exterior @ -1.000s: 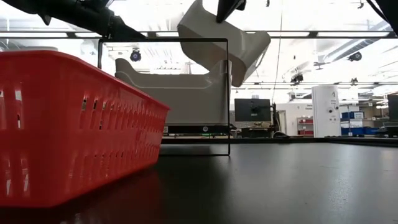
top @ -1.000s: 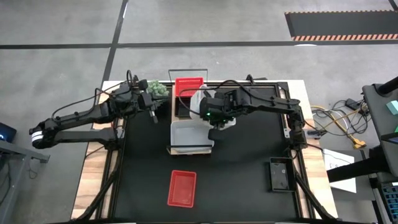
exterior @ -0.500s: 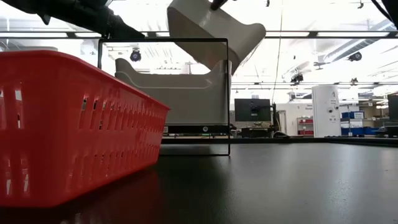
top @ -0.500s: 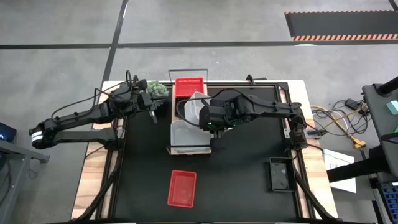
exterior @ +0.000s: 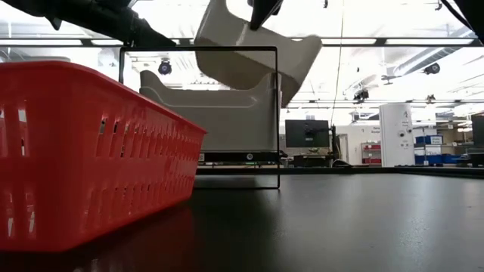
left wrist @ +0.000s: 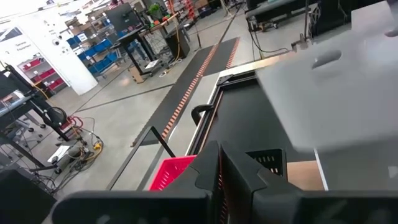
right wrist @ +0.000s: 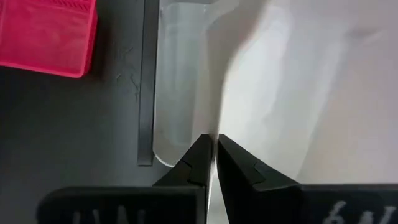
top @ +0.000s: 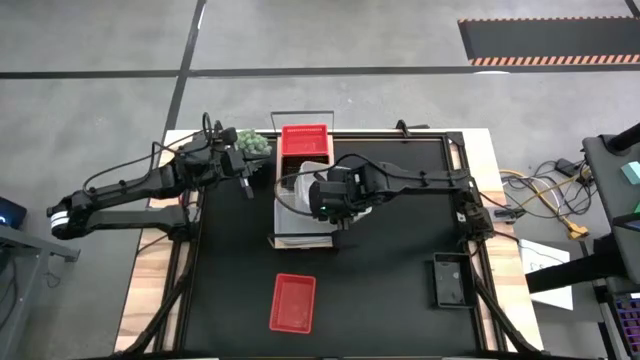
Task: Stack baskets on shelf by color
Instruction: Stack the gray bin on top of the gray bin on the shelf
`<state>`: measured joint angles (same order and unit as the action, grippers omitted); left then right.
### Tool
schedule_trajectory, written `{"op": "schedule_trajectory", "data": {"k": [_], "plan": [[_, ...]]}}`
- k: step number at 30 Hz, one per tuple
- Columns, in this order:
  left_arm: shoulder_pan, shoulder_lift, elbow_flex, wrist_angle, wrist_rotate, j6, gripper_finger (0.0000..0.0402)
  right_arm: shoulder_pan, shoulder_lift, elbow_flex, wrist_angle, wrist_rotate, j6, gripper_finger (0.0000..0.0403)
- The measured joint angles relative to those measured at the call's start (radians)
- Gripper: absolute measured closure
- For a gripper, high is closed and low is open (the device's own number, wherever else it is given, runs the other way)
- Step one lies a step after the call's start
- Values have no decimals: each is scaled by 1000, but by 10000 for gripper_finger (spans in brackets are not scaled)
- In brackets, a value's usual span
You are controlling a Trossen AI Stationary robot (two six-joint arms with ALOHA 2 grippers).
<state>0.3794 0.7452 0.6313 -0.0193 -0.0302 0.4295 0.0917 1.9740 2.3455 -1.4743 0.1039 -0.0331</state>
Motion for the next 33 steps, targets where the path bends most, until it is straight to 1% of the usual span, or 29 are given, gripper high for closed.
{"op": "schedule_trajectory", "data": {"k": [5,12,17,19,26,28,33], "plan": [[0,1,0,-8,0,0,402,0,5,0,12,0,-37,364],[0,0,0,-9,0,1,402,0,-2,0,52,0,-47,330],[0,0,0,-16,0,1,402,0,-3,7,51,2,-45,319],[0,0,0,-16,0,1,402,0,-10,10,36,26,-34,320],[0,0,0,-16,0,1,402,-11,-105,10,-77,226,-6,346],[0,0,0,-16,0,1,402,-36,-126,9,-103,234,37,357],[0,0,0,-17,0,1,402,-124,-166,-5,-97,240,144,386]]}}
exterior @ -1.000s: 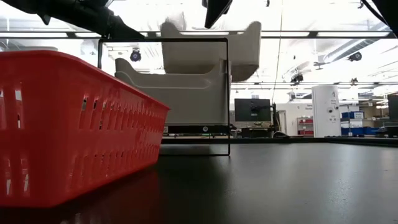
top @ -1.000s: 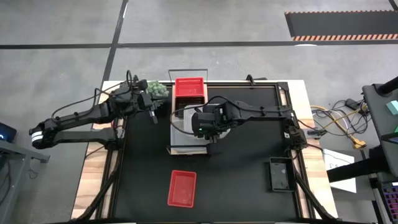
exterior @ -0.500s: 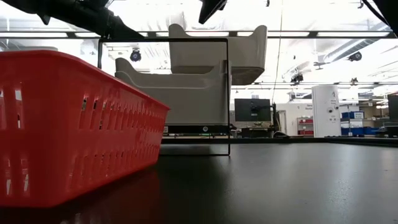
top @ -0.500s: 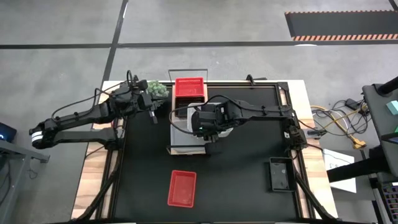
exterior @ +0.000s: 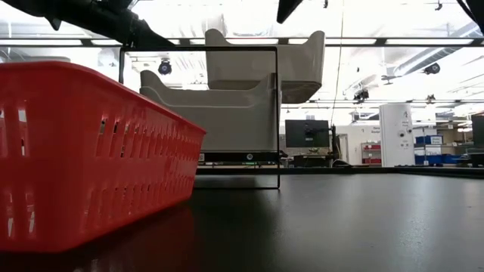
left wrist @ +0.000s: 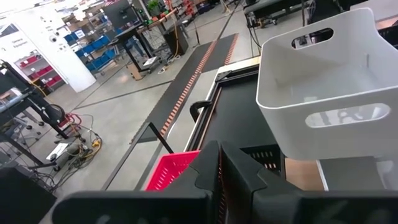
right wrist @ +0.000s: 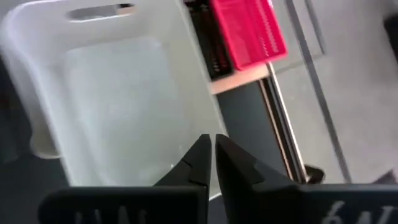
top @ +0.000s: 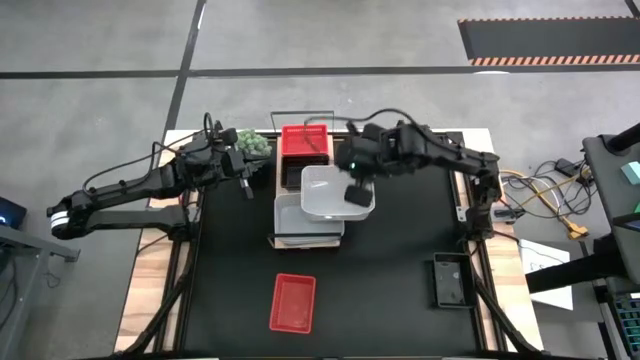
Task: Stack baskets on shelf by color
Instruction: Stack the gray bin on top of the gray bin on the shelf
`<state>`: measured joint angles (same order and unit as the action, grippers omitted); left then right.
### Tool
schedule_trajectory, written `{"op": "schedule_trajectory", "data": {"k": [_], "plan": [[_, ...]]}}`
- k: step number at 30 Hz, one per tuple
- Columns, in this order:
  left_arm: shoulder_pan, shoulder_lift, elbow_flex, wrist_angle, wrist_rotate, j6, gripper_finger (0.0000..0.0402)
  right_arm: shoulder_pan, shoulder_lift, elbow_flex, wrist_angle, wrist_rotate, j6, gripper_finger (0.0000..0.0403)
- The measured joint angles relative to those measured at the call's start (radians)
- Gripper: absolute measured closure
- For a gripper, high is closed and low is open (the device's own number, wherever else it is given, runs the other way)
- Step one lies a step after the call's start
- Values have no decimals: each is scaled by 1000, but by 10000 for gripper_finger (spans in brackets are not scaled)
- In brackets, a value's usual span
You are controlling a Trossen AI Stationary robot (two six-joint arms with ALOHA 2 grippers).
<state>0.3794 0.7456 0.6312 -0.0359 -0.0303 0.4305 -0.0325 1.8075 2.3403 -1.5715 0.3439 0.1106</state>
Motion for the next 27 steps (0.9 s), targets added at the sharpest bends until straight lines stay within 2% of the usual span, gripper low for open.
{"op": "schedule_trajectory", "data": {"k": [8,15,22,27], "plan": [[0,-1,0,-13,0,0,402,-171,-9,-69,1,-24,75,394],[0,-1,0,-23,0,3,402,-310,-26,-220,1,-211,120,394],[0,-1,0,-26,0,3,402,-330,-83,-366,0,-276,153,394],[0,0,0,-26,0,3,402,-291,-95,-412,4,-319,155,394]]}}
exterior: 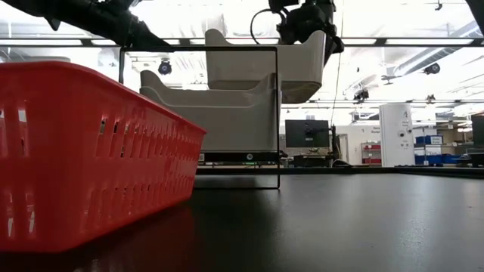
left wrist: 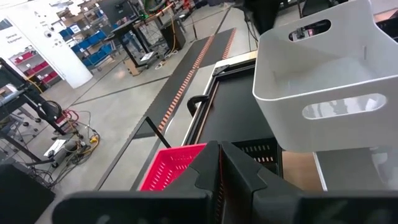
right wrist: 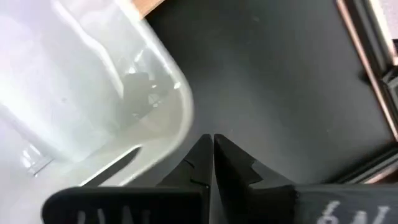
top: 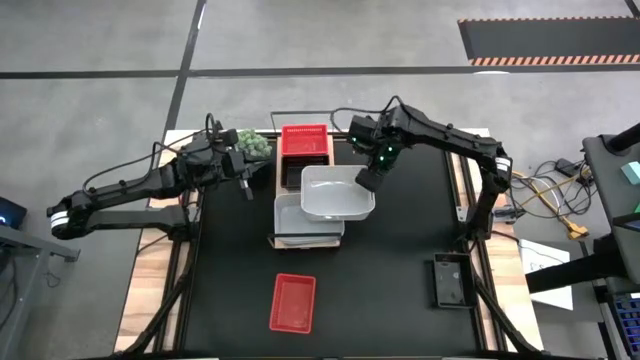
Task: Stack baskets on shelf by color
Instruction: Stack the gray bin on top of the gray bin on the shelf
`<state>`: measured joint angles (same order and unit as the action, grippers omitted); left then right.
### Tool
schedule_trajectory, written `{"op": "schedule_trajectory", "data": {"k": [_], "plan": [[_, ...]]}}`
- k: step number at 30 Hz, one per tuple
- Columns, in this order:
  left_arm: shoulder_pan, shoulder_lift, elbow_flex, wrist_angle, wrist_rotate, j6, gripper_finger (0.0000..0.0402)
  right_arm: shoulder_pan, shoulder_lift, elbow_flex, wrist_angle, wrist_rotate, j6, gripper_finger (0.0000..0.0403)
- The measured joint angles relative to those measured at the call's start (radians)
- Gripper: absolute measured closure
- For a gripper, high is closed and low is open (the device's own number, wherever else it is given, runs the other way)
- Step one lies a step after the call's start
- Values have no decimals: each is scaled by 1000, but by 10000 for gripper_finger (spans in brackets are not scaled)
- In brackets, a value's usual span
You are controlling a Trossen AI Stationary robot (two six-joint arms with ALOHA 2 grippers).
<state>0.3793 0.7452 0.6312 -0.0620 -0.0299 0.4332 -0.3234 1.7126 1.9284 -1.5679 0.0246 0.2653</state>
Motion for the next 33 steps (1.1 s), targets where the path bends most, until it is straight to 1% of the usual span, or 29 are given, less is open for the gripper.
{"op": "schedule_trajectory", "data": {"k": [6,11,20,24,29,33], "plan": [[0,6,0,0,0,-6,402,44,2,-30,11,0,-1,394],[0,27,0,0,1,-6,402,72,2,-28,18,0,-2,394],[0,47,0,0,1,-4,402,103,3,-26,85,-3,-27,394],[0,47,0,-1,1,-3,402,111,3,-26,113,-11,-42,394],[0,47,0,0,1,-3,402,112,3,-26,150,-60,-59,394],[0,47,0,-1,1,-2,402,117,3,-26,174,-70,-81,394]]}}
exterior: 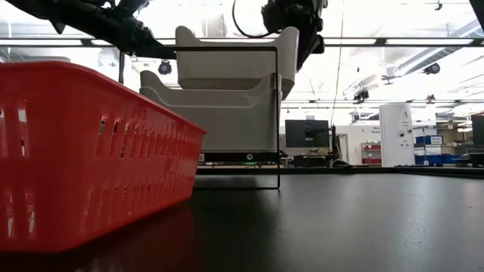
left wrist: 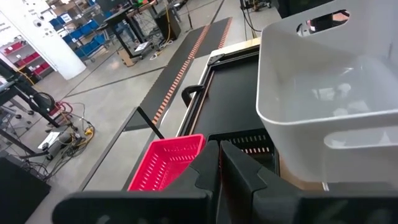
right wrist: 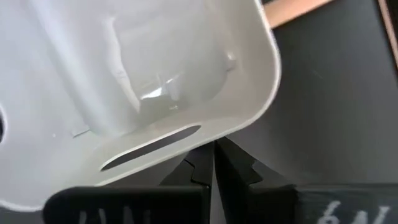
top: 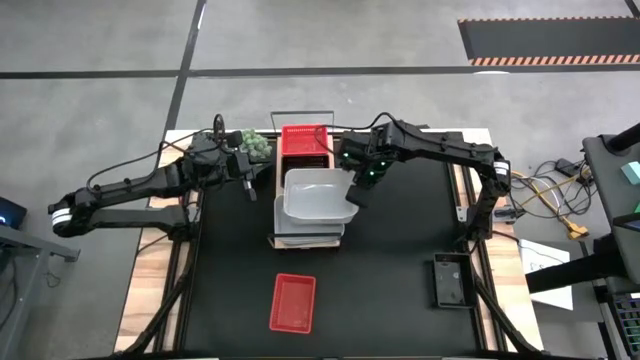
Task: Stack baskets on shelf by color
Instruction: Stack the gray bin on top of the gray bin on the shelf
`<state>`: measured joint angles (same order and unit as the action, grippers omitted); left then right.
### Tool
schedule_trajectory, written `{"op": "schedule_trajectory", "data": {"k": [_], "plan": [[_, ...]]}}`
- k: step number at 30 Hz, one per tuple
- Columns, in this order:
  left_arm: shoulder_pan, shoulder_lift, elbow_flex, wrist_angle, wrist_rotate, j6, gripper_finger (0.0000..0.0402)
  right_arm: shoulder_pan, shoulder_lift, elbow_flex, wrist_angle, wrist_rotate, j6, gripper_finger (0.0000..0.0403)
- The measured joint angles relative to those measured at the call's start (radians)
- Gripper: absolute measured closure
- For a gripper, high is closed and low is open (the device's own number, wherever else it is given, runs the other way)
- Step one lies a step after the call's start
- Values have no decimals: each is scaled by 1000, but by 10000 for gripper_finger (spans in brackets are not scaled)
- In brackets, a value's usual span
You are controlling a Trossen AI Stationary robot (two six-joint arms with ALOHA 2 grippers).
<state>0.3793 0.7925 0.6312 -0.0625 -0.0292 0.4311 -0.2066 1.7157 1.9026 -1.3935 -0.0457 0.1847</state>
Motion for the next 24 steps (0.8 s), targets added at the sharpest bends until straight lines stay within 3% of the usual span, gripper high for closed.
{"op": "schedule_trajectory", "data": {"k": [24], "plan": [[0,0,0,-1,0,4,402,8,0,0,123,-41,-145,394]]}}
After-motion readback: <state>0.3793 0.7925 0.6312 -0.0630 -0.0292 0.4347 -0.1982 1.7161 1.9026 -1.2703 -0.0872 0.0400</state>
